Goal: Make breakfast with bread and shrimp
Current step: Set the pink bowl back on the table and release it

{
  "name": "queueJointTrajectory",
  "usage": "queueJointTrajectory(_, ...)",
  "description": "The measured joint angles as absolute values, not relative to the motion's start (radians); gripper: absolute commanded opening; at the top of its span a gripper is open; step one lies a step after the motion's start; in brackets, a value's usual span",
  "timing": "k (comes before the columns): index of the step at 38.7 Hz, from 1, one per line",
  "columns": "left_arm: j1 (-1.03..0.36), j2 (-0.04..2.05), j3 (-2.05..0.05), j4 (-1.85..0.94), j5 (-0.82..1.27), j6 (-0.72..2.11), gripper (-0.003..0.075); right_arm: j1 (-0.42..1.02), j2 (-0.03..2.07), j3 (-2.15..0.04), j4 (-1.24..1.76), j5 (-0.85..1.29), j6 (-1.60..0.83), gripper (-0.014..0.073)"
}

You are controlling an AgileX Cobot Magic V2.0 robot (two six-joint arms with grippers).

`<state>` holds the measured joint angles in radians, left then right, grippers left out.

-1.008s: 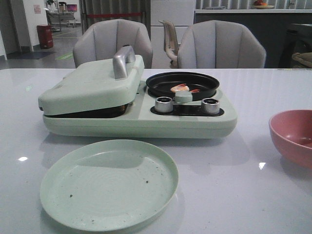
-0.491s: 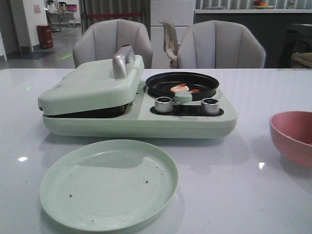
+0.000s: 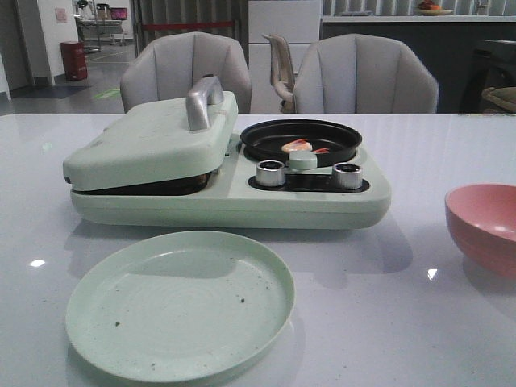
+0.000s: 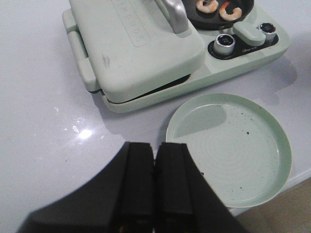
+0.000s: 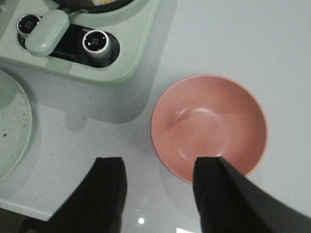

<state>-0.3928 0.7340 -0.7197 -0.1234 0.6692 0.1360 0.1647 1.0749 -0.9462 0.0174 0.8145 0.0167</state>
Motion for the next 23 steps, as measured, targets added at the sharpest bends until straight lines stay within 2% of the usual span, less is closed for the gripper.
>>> queueJointTrajectory(9, -0.393, 0.734, -0.720, -0.123, 0.669, 0.136, 0.0101, 0.165, 0.868, -0.768, 0.000, 0.842, 0.051, 0.0443)
queueJointTrajectory(16, -0.393, 0.734, -0.720, -0.123, 0.669, 0.136, 0.0101, 0.165, 0.788, -0.695, -0.030, 0.845, 0.062, 0.0423)
queueJointTrajectory(19, -0.393, 0.734, -0.720, -0.123, 0.669, 0.136, 0.0101, 0.165, 0.764, -0.678, -0.037, 0.847, 0.062, 0.0351)
queueJointTrajectory(23, -0.393, 0.734, -0.720, -0.123, 0.669, 0.136, 0.0101, 0.165, 0.746, -0.668, -0.039, 0.847, 0.062, 0.0195)
